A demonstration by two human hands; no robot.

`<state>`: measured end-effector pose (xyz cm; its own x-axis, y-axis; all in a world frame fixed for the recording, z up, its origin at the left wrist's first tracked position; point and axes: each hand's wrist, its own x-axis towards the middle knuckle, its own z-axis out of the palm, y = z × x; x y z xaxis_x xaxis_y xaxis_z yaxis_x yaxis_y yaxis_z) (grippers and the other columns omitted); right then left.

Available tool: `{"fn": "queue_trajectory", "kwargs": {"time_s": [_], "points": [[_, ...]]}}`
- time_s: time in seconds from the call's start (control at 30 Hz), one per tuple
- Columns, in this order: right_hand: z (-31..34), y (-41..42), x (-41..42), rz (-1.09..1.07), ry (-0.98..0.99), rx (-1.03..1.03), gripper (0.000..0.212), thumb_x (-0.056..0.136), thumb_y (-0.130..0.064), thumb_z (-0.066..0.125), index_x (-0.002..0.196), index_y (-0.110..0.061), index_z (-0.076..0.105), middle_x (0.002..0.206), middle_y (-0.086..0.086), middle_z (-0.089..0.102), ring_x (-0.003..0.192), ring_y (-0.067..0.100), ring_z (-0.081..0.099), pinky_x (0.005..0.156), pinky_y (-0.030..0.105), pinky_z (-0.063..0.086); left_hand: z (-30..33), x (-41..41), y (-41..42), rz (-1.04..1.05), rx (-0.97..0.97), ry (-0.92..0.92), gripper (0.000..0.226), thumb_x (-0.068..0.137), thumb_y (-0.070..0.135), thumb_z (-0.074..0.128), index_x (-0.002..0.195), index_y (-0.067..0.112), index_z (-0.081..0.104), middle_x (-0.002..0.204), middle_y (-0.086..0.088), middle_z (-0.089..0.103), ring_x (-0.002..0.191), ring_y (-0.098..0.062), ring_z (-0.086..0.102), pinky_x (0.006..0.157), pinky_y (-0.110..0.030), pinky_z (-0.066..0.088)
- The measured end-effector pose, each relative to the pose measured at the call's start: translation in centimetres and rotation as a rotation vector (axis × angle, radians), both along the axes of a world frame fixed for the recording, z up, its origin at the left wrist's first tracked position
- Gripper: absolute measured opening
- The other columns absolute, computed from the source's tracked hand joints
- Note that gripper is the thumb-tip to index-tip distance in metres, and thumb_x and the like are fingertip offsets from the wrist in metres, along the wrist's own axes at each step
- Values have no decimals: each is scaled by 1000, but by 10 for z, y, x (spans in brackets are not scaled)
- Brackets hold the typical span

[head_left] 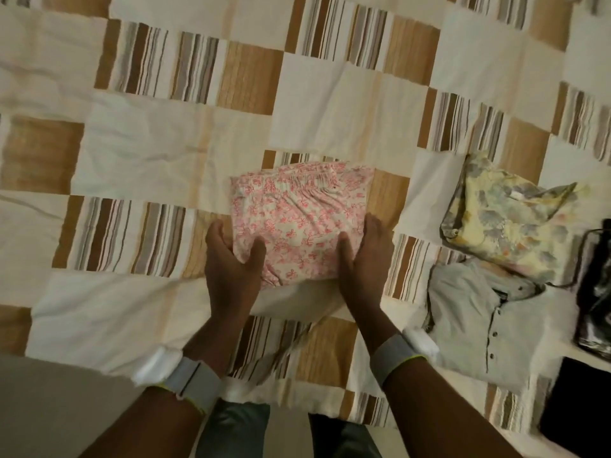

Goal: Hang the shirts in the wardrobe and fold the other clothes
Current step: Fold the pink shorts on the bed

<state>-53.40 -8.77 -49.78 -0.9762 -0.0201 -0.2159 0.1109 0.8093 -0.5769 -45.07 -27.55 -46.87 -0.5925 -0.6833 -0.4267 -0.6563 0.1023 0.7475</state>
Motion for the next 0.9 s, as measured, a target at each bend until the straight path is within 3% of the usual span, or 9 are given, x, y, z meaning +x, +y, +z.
{"fn": "queue_trajectory", "kwargs": {"time_s": [0.17, 0.23, 0.3, 0.37, 0.43, 0.6, 0.73, 0.83, 0.9], "points": [[17, -12, 18, -169, -216, -74, 87, 86, -76, 59, 152, -24, 36, 149, 1, 51, 134, 22, 51, 112, 44, 43, 0, -3, 3, -3, 77, -79, 79, 84, 54, 79, 144, 17, 44, 127, 7, 59, 112, -17, 61, 80, -26, 49], [24, -18, 5, -248, -392, -209, 85, 84, -67, 71, 149, -20, 41, 145, -1, 55, 130, 21, 56, 106, 39, 47, -2, -9, -1, -4, 135, -96, 78, 80, 57, 79, 141, 18, 49, 125, 7, 61, 110, -17, 64, 93, -37, 54], [30, -20, -9, -292, -541, -457, 74, 85, -50, 79, 143, -15, 50, 134, -2, 63, 122, 20, 63, 100, 36, 54, -2, -17, -5, 31, 327, -46, 66, 85, 43, 82, 139, 20, 53, 124, 7, 65, 105, -13, 67, 99, -45, 56], [33, -17, -16, -285, -659, -696, 60, 89, -33, 80, 140, -13, 55, 122, -7, 68, 111, 15, 67, 89, 28, 59, 2, -22, -10, 116, 570, 37, 59, 84, 35, 82, 136, 24, 58, 128, 3, 71, 111, -20, 71, 102, -51, 56], [39, -10, -24, -241, -693, -809, 57, 90, -28, 79, 140, -14, 55, 124, -4, 70, 111, 15, 68, 91, 30, 60, 11, -27, -10, 133, 673, 125, 61, 81, 30, 77, 139, 23, 58, 133, 0, 70, 119, -23, 69, 104, -53, 54], [55, 45, -24, -220, -557, -863, 43, 93, -28, 76, 132, -19, 59, 125, -1, 71, 110, 18, 72, 90, 37, 62, 33, -22, 28, 34, 692, 282, 60, 84, 17, 68, 141, 29, 53, 137, 2, 67, 122, -19, 67, 92, -41, 60], [43, 99, 8, -194, -614, -623, 45, 92, -37, 76, 130, -13, 67, 117, -4, 73, 110, 21, 71, 87, 32, 62, 21, 17, 70, 6, 576, 66, 69, 84, 32, 77, 147, 37, 48, 136, 10, 66, 121, -13, 66, 97, -39, 57], [33, 120, 13, -176, -583, -486, 32, 94, -43, 72, 107, -14, 78, 100, -2, 77, 94, 19, 74, 82, 34, 62, 13, 31, 88, -72, 383, 0, 68, 95, 25, 73, 154, 29, 38, 140, 10, 58, 113, 7, 60, 91, -17, 55], [33, 120, 4, -96, -548, -412, 44, 90, -54, 72, 113, -17, 76, 106, -4, 77, 95, 15, 74, 79, 30, 60, 8, 28, 88, -82, 318, -31, 68, 97, 30, 71, 155, 27, 36, 140, 10, 57, 113, 6, 60, 92, -19, 55]]}}
